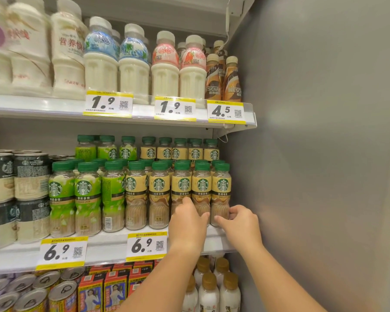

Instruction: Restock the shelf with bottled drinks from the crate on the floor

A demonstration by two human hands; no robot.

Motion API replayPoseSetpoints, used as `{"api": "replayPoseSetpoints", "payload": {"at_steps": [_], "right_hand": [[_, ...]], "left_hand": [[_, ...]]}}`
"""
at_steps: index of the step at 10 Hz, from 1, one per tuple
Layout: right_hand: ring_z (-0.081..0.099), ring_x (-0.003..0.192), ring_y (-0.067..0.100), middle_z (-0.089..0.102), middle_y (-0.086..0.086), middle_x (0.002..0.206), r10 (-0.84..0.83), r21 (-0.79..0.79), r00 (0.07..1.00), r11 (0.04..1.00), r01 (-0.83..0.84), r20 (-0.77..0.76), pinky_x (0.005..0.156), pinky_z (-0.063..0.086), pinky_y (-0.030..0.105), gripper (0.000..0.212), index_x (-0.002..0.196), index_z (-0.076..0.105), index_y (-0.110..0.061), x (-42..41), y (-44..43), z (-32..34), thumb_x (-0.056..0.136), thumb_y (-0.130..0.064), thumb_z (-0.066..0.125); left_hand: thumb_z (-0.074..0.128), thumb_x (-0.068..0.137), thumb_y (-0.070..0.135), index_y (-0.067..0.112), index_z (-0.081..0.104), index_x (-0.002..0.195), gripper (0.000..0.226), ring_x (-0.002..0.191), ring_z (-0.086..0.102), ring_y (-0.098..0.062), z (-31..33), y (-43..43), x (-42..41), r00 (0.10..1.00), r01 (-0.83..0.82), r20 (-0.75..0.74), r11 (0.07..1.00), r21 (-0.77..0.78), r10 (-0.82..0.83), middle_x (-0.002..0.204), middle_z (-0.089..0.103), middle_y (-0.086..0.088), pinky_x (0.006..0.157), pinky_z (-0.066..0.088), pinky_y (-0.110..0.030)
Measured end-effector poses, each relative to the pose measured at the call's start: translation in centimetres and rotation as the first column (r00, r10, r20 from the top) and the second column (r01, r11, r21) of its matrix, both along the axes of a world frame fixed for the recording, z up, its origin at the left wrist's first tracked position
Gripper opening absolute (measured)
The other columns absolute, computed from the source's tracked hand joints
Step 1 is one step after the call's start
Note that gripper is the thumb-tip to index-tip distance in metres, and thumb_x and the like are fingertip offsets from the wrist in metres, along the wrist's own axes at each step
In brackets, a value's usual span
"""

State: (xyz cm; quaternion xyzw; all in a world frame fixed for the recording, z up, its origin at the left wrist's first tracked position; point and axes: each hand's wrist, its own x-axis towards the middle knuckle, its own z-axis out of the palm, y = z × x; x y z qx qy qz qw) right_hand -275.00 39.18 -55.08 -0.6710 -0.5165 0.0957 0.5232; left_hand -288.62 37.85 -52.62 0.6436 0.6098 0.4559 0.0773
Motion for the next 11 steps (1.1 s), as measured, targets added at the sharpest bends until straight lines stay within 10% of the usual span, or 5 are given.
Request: {"api": "replayPoseSetpoints", "payload": {"at_steps": [8,11], "right_hand": [[0.064,0.115,0.027,0.066,0.008,0.129,0.035,-0.039,0.999,0.999,-0.034,0.033,0.092,0.055,0.039,0.066,0.138,0.054,-0.010,0.0,0.8,0.2,0.084,-0.040,0.076],[0.052,0.128,0.023,0.052,0.002,0.143,0.024,-0.087,0.919,0.996,0.011,0.395,0.100,0.047,0.038,0.065,0.146,0.040,-0.019,-1.5,-4.0,0.6,0.093,-0.056,0.049]], "left_hand": [[0.068,0.092,0.042,0.011,0.054,0.107,0.037,0.097,0.065,-0.029,0.0,0.4,-0.2,0.997,0.041,-0.062,0.999,-0.026,-0.043,0.105,0.065,-0.008,0.079,0.055,-0.038],[0.044,0.098,0.052,0.017,0.051,0.102,0.036,0.093,0.063,-0.024,-0.1,-2.2,-4.8,0.863,0.130,-0.503,0.982,0.135,-0.045,0.098,0.063,-0.002,0.073,0.052,-0.036]]}}
